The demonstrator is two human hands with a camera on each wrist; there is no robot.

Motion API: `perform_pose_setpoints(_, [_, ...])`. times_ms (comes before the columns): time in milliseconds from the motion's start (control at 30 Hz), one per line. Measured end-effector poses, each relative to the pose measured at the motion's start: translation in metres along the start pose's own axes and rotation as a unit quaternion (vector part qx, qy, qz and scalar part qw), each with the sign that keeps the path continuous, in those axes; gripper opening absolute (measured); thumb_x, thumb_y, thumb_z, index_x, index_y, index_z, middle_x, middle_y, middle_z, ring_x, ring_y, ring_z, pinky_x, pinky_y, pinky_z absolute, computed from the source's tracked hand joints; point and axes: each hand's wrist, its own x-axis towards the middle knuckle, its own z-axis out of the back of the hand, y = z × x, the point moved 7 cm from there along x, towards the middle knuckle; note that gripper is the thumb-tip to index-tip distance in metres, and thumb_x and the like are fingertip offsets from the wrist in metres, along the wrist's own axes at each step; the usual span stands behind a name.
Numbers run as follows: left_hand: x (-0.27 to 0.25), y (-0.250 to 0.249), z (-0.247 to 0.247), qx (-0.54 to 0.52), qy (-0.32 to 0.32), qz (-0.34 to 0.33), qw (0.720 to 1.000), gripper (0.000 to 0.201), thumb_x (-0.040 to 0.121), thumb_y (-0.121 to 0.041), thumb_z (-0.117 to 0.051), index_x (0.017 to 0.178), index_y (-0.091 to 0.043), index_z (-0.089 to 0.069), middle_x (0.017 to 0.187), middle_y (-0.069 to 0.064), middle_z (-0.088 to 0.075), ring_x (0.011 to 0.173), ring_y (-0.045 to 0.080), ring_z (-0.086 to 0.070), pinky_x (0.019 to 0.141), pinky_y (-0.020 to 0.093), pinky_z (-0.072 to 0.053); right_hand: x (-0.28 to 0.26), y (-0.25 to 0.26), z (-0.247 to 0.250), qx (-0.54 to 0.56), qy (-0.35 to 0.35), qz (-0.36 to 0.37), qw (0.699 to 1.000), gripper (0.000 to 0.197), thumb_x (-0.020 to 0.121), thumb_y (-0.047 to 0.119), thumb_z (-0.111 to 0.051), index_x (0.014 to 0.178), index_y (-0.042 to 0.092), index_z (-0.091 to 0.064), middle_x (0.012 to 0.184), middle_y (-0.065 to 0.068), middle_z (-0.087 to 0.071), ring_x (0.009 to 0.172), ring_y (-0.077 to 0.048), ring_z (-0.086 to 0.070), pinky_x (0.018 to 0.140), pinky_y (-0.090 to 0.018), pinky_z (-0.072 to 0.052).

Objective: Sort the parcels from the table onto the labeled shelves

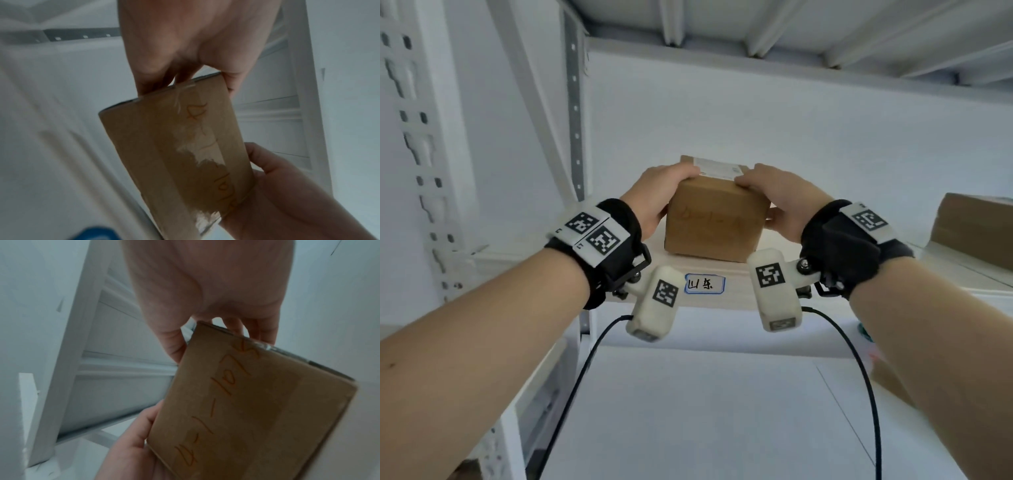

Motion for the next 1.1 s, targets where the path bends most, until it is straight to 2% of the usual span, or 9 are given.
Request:
perform_pose_setpoints(133, [0.002,0.003,0.004,0.015,-0.013,0.016,1.000,0.016,0.093,-0.029,-0.054,0.092,-0.014,-0.061,0.099,0.009,-0.059,0.075,0.015,-0.057,0.067,0.025,-0.043,0.000,0.001,-0.003,0.020,0.004,0.016,1.000,0.017,0.092,0.021,-0.055,0.109,0.024,-0.056,0.085,0.008,-0.049,0.086,-0.014,-0.050,0.080,-0.029,-0.046])
perform_pose_setpoints(200, [0.003,0.006,0.005,0.020,-0.012,0.023,0.999,0.019,0.093,-0.030,-0.054,0.096,-0.013,-0.063,0.096,0.007,-0.060,0.076,0.016,-0.057,0.068,0.025,-0.044,0.001,-0.001,-0.004,0.019,0.008,0.007,1.000,0.002,0.093,0.022,-0.055,0.093,0.024,-0.056,0.082,0.006,-0.049,0.080,-0.013,-0.051,0.076,-0.026,-0.047])
perform_pose_setpoints(267, [0.004,0.009,0.005,0.018,-0.010,0.025,0.999,0.029,0.093,-0.032,-0.053,0.109,-0.011,-0.065,0.095,0.005,-0.061,0.077,0.017,-0.059,0.071,0.026,-0.045,0.002,-0.004,-0.004,0.022,0.007,0.000,1.000,0.017,0.093,0.023,-0.055,0.076,0.022,-0.053,0.080,0.005,-0.050,0.072,-0.012,-0.049,0.067,-0.023,-0.045])
perform_pose_setpoints(367, [0.006,0.011,0.006,0.020,-0.012,0.021,1.000,0.041,0.093,-0.034,-0.053,0.121,-0.007,-0.065,0.099,0.006,-0.064,0.081,0.019,-0.060,0.076,0.028,-0.046,0.004,-0.009,-0.002,0.033,0.000,-0.004,0.999,0.018,0.092,0.025,-0.056,0.074,0.024,-0.057,0.080,0.005,-0.052,0.075,-0.014,-0.051,0.064,-0.022,-0.045])
perform_pose_setpoints(467, [0.007,0.014,0.008,0.020,-0.022,0.022,0.999,0.039,0.092,-0.036,-0.054,0.118,-0.009,-0.065,0.099,0.004,-0.065,0.084,0.019,-0.062,0.078,0.029,-0.048,0.005,-0.014,-0.001,0.047,0.000,-0.008,0.999,0.013,0.092,0.026,-0.056,0.079,0.028,-0.061,0.088,0.005,-0.055,0.086,-0.016,-0.054,0.075,-0.026,-0.048])
perform_pose_setpoints(567, [0.010,0.020,0.009,0.020,-0.036,0.027,0.999,0.040,0.088,-0.039,-0.055,0.117,-0.013,-0.065,0.115,0.008,-0.067,0.106,0.026,-0.063,0.096,0.038,-0.048,0.007,-0.017,0.000,0.062,-0.004,-0.014,0.998,0.007,0.092,0.026,-0.056,0.091,0.025,-0.063,0.091,0.004,-0.055,0.090,-0.017,-0.053,0.078,-0.028,-0.047])
perform_pose_setpoints(800, [0.014,0.025,0.008,0.004,-0.053,0.036,0.998,0.054,0.085,-0.041,-0.056,0.130,-0.010,-0.057,0.128,0.009,-0.060,0.118,0.028,-0.057,0.101,0.040,-0.045,0.008,-0.020,-0.003,0.077,-0.022,-0.025,0.997,0.031,0.091,0.028,-0.057,0.121,0.021,-0.060,0.094,0.003,-0.055,0.085,-0.015,-0.056,0.076,-0.030,-0.051])
perform_pose_setpoints(967, [0.010,0.012,0.009,0.060,-0.041,0.021,0.997,0.062,0.085,-0.044,-0.051,0.131,-0.004,-0.052,0.132,0.011,-0.057,0.127,0.031,-0.052,0.105,0.042,-0.040,-0.003,-0.008,0.002,-0.021,-0.042,-0.004,0.999,0.038,0.095,0.035,-0.049,0.129,0.019,-0.055,0.122,-0.002,-0.055,0.124,-0.024,-0.052,0.108,-0.045,-0.039])
perform_pose_setpoints(1100, [-0.010,-0.002,0.010,0.142,-0.056,-0.006,0.988,0.070,0.097,-0.046,-0.036,0.154,-0.008,-0.021,0.161,0.008,-0.024,0.147,0.024,-0.025,0.115,0.036,-0.023,-0.030,0.001,0.015,-0.142,-0.069,0.016,0.987,0.045,0.102,0.030,-0.033,0.139,0.007,-0.045,0.148,-0.012,-0.043,0.136,-0.031,-0.039,0.109,-0.046,-0.034])
